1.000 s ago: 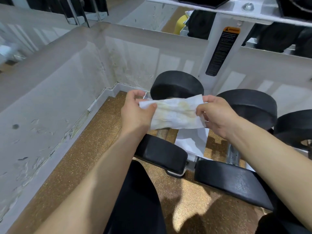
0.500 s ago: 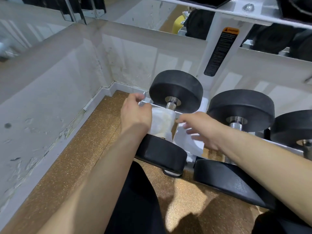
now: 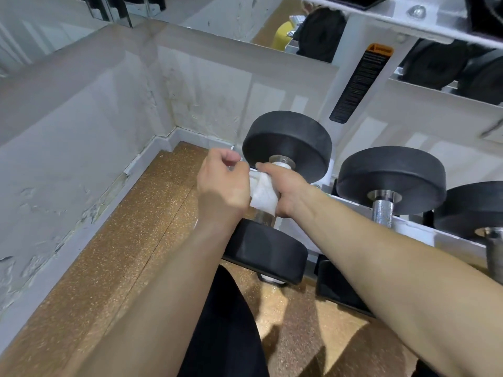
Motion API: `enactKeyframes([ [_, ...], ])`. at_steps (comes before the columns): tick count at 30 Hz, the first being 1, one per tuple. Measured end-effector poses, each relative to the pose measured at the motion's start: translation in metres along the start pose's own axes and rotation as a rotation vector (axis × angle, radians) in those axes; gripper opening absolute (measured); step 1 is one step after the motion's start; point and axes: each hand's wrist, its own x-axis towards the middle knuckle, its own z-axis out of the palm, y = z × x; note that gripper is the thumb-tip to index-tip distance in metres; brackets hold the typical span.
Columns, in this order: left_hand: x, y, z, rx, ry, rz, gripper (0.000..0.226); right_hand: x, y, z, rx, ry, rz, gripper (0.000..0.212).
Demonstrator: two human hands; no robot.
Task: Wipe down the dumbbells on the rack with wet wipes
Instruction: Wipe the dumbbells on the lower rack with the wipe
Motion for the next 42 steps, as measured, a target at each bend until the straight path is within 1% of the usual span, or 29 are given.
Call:
enactKeyframes([
  [1, -0.001, 0.0, -0.001, -0.005, -0.003, -0.001, 0.016, 0.002, -0.003, 0.0, 0.029, 0.013, -0.007, 0.047],
  [3, -0.002, -0.001, -0.002, -0.022, -0.006, -0.001, 0.014, 0.004, -0.005, -0.003, 0.055, 0.013, -0.015, 0.041],
  [5, 0.0, -0.001, -0.001, -0.035, -0.001, 0.004, 0.012, 0.007, 0.004, -0.006, 0.066, -0.026, -0.03, 0.045],
  [7, 0.001, -0.001, -0.001, -0.037, -0.008, 0.01, 0.012, 0.005, 0.021, -0.008, -0.003, -0.081, -0.015, 0.053],
  [9, 0.002, -0.002, -0.001, -0.045, -0.02, 0.028, 0.011, 0.0, 0.035, -0.013, -0.098, -0.102, 0.005, 0.046],
  [11, 0.001, -0.004, -0.001, -0.051, -0.031, 0.05, 0.011, -0.005, 0.04, -0.02, -0.195, -0.104, 0.04, 0.055],
  [12, 0.0, -0.004, -0.002, -0.053, -0.032, 0.058, 0.011, -0.008, 0.04, -0.022, -0.232, -0.145, 0.052, 0.056],
  [14, 0.0, -0.003, -0.001, -0.063, -0.041, 0.062, 0.013, -0.008, 0.03, -0.022, -0.254, -0.189, 0.064, 0.038],
  [15, 0.0, -0.002, -0.001, -0.07, -0.046, 0.059, 0.013, -0.006, 0.023, -0.021, -0.228, -0.172, 0.041, 0.033],
  [16, 0.0, -0.001, -0.001, -0.072, -0.045, 0.056, 0.011, -0.002, 0.016, -0.019, -0.203, -0.125, 0.005, 0.037],
  [18, 0.0, -0.002, -0.001, -0.065, -0.044, 0.051, 0.008, 0.007, 0.003, -0.015, -0.075, -0.018, -0.074, 0.048],
  [19, -0.001, -0.002, -0.001, -0.061, -0.049, 0.055, 0.008, 0.008, -0.002, -0.013, -0.028, 0.014, -0.09, 0.05],
  [22, -0.001, -0.002, -0.001, -0.072, -0.066, 0.068, 0.011, 0.013, 0.003, -0.009, 0.013, 0.015, -0.094, 0.053],
  [24, 0.0, -0.001, -0.001, -0.077, -0.069, 0.067, 0.013, 0.007, 0.017, -0.011, -0.045, -0.012, -0.095, 0.054],
  [26, 0.0, -0.001, -0.001, -0.06, -0.072, 0.067, 0.012, -0.005, 0.031, -0.019, -0.191, -0.083, -0.056, 0.058],
  [29, 0.002, -0.003, 0.0, -0.025, -0.067, 0.077, 0.01, -0.024, 0.04, -0.033, -0.372, -0.209, 0.049, 0.079],
  [30, 0.002, -0.004, 0.001, -0.014, -0.065, 0.072, 0.01, -0.03, 0.04, -0.035, -0.428, -0.235, 0.066, 0.079],
  [31, 0.002, -0.003, 0.001, -0.004, -0.059, 0.065, 0.009, -0.034, 0.038, -0.036, -0.493, -0.226, 0.049, 0.072],
  [33, 0.001, -0.002, 0.0, 0.007, -0.05, 0.047, 0.008, -0.047, 0.032, -0.037, -0.608, -0.136, -0.009, 0.047],
  [35, -0.001, -0.001, 0.0, 0.018, -0.061, 0.036, 0.01, -0.059, 0.029, -0.048, -0.567, -0.045, -0.045, 0.032],
  [37, -0.001, 0.002, 0.003, 0.059, -0.114, 0.03, 0.015, -0.073, 0.026, -0.065, -0.48, -0.003, -0.131, 0.034],
  [38, -0.001, 0.004, 0.004, 0.101, -0.159, 0.024, 0.017, -0.084, 0.023, -0.073, -0.436, -0.003, -0.187, 0.035],
  [40, -0.004, 0.01, 0.005, 0.17, -0.253, 0.033, 0.019, -0.108, 0.017, -0.093, -0.318, -0.039, -0.273, 0.028],
  [42, -0.013, 0.016, 0.002, 0.164, -0.38, 0.157, 0.019, -0.134, 0.007, -0.112, -0.22, -0.096, -0.326, 0.024],
])
